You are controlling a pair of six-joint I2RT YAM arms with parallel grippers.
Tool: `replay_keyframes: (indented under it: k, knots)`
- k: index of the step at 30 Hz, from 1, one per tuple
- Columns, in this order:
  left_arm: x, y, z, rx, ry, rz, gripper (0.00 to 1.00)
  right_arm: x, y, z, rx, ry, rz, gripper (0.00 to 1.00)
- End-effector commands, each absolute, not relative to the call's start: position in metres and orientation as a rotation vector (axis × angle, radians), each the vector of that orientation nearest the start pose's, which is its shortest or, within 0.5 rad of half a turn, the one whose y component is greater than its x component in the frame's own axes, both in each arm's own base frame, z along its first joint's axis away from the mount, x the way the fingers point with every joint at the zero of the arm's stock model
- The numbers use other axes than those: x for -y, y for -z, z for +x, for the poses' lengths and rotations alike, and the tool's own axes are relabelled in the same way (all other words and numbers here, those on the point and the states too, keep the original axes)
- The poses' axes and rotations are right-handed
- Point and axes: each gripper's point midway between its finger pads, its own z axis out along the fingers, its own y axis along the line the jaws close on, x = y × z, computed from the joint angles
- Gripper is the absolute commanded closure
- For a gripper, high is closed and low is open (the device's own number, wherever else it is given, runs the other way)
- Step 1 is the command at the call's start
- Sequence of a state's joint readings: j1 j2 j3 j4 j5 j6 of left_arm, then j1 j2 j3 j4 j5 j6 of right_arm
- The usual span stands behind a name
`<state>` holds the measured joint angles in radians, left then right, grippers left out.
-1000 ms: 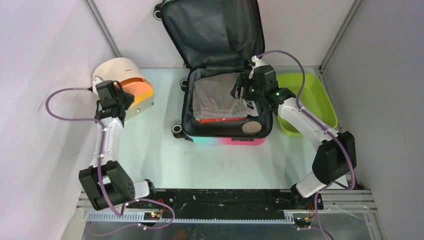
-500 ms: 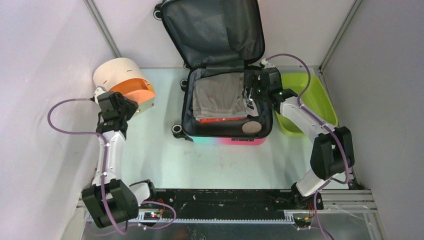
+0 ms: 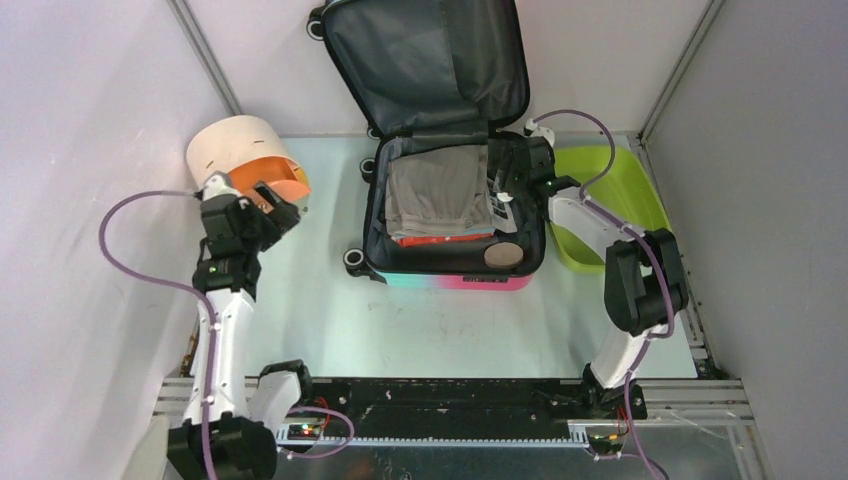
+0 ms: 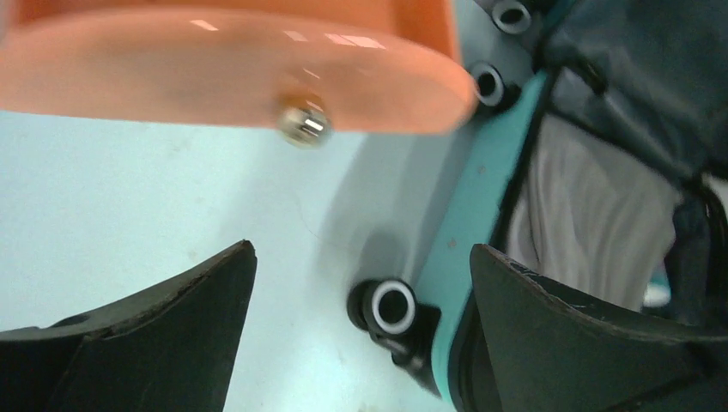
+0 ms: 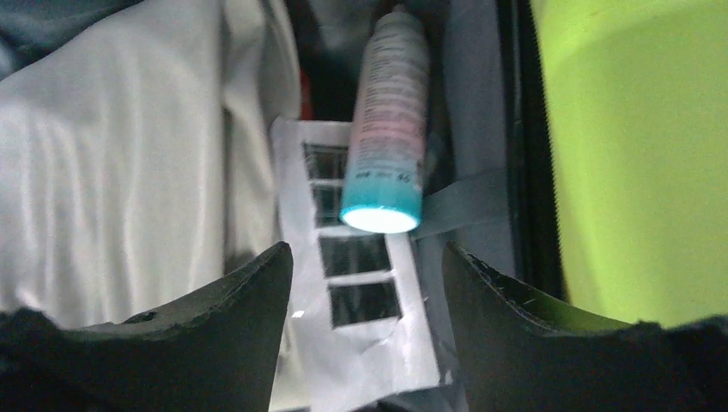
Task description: Open, take out, and arrange the luggage
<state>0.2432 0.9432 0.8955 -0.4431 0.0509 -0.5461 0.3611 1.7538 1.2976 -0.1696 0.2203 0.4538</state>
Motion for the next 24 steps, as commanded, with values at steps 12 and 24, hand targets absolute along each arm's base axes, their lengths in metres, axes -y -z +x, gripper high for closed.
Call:
replay_keyframes:
  k: [12, 24]
  knots:
    - [0.083, -0.228, 0.285, -1.958, 0.397, 0.019, 0.0, -0.143, -0.123, 0.53, -2.241, 0.009, 0.19, 0.37]
    - [0.087, -0.229, 0.28, -1.953, 0.398, 0.035, 0.0, -0.148, -0.083, 0.533, -2.348, 0.03, 0.192, 0.4]
